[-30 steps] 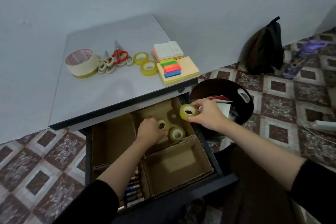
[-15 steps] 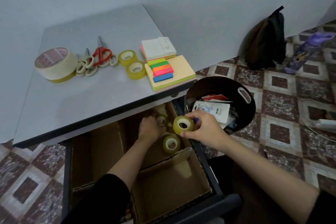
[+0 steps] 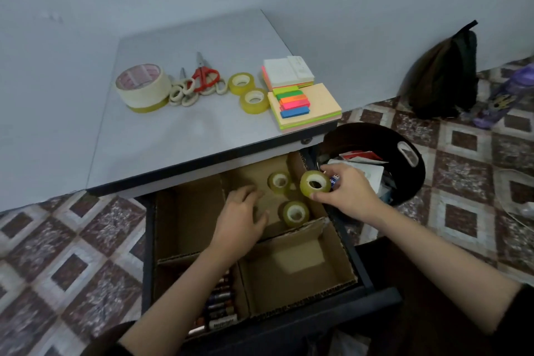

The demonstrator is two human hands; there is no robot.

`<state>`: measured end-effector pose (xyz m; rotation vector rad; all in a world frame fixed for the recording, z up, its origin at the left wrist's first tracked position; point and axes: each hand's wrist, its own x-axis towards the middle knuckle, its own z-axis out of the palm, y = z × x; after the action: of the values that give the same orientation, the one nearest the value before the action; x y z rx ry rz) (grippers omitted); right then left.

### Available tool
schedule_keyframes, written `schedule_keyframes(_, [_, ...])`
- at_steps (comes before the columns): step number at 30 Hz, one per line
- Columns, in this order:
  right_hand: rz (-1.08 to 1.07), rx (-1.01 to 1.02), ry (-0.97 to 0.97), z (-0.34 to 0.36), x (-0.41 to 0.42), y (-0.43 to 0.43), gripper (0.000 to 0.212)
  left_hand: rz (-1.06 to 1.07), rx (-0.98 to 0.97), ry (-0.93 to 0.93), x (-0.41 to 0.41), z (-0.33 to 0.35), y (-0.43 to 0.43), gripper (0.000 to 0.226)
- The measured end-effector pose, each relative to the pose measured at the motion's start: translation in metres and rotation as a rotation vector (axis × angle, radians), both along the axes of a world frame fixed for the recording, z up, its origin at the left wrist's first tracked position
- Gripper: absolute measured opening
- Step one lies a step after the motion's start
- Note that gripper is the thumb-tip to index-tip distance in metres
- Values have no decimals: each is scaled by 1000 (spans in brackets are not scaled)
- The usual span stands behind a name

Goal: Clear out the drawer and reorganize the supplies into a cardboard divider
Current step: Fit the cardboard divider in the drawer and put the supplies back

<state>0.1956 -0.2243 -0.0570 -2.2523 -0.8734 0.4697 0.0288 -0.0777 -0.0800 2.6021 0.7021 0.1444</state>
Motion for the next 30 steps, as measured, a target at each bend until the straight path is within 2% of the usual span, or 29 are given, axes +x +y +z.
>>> schedule_keyframes(3, [53,-15,-55,6,-6,10,64,11,90,8,-32,-1,1,55])
schedule_keyframes(7, [124,-81,-81,4,-16,34,62,2,54,-5,-54,-7,4,62])
schedule_keyframes(10, [136,-175,-150,-1,-23,55,62,-13,72,-1,-59,-11,7,76])
schedule_keyframes(14, [133,-313,-207,-16,-28,78,24,-11,51,5,-63,-14,12,69])
schedule_keyframes(17, [97,-360,-195,-28,-29,91,11,-25,20,-11,-64,-15,15,69])
schedule_keyframes(22, [53,-412,-223,-38,-30,105,18,-50,1,-39,-65,-16,15,69])
schedule_keyframes(26, [28,-390,-159,-44,-28,110,16,-65,-4,-66,-66,-17,16,68])
schedule_keyframes(30, [41,-394,-113,-39,-26,111,26,-54,-10,-58,-65,-19,15,68])
